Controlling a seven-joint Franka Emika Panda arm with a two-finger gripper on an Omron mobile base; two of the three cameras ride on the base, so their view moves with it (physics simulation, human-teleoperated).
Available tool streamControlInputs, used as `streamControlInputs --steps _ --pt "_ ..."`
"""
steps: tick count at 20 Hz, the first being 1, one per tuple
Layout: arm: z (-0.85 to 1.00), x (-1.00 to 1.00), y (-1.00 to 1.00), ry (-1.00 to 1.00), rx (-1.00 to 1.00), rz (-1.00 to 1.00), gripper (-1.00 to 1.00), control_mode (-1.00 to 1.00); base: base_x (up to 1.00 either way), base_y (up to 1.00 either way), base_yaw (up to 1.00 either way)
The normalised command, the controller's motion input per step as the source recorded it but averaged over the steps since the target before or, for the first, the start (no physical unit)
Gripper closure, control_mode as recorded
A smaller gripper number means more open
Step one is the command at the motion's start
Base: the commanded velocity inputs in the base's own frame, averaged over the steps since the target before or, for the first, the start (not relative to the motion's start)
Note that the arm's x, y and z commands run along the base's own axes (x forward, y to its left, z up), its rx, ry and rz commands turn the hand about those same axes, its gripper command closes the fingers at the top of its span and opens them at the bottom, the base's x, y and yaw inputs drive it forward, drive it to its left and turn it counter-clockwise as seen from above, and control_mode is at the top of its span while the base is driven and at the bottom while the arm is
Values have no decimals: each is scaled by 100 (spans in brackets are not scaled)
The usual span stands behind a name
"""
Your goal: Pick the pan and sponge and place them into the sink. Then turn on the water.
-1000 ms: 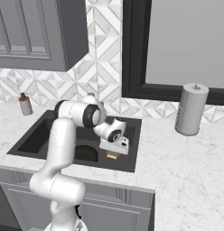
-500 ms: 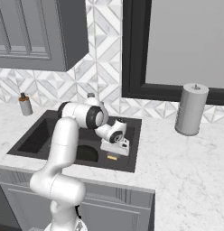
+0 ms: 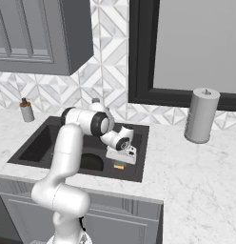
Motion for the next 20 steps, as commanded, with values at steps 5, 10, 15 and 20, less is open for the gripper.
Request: streamControlInputs --steps 5,10,15,20 --pt "36 -37 0 -2 3 0 -100 -100 0 0 0" --pt "87 -57 0 -10 15 -1 -100 -100 0 0 0" --pt "100 -55 10 -14 17 -4 -100 -100 0 0 0" --pt "92 -42 13 -15 8 -5 -100 -100 0 0 0"
